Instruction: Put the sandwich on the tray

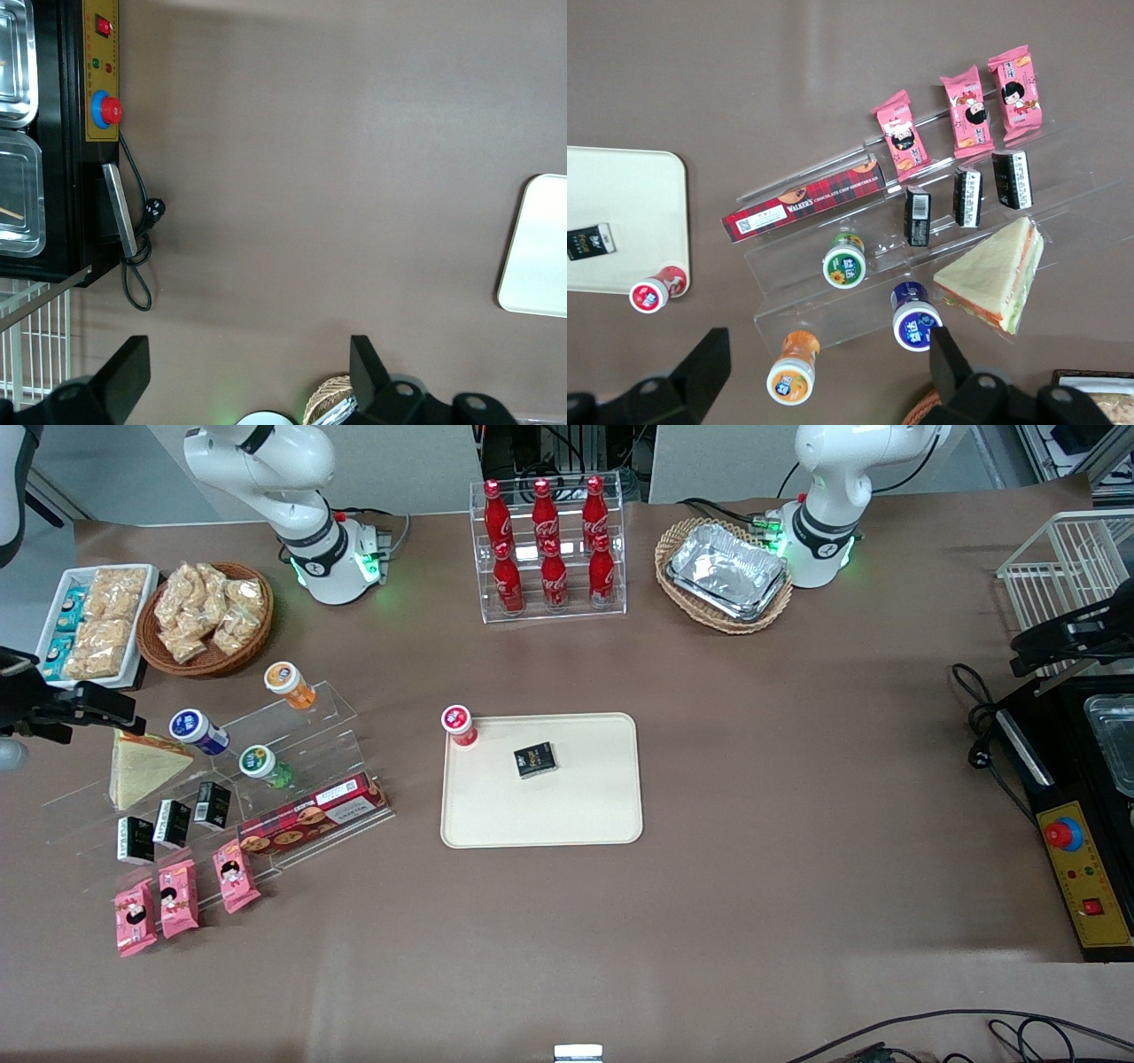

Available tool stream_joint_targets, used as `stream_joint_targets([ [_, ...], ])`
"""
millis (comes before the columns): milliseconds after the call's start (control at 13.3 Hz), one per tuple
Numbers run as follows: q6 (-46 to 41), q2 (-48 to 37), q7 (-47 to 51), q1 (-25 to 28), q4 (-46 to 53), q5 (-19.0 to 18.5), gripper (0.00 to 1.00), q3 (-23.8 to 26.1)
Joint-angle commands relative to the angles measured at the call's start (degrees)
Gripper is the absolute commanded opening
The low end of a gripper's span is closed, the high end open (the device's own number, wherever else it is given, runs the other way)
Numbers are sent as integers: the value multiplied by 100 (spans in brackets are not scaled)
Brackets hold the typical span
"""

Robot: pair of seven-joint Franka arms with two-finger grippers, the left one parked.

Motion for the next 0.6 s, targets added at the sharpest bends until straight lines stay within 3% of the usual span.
stream_joint_targets([
  [0, -55, -154, 42, 77, -86, -316, 100, -32],
  [226, -55, -189, 786, -64, -86, -360, 100, -129],
  [526, -64, -172, 2673, -73, -94, -430, 100, -260],
])
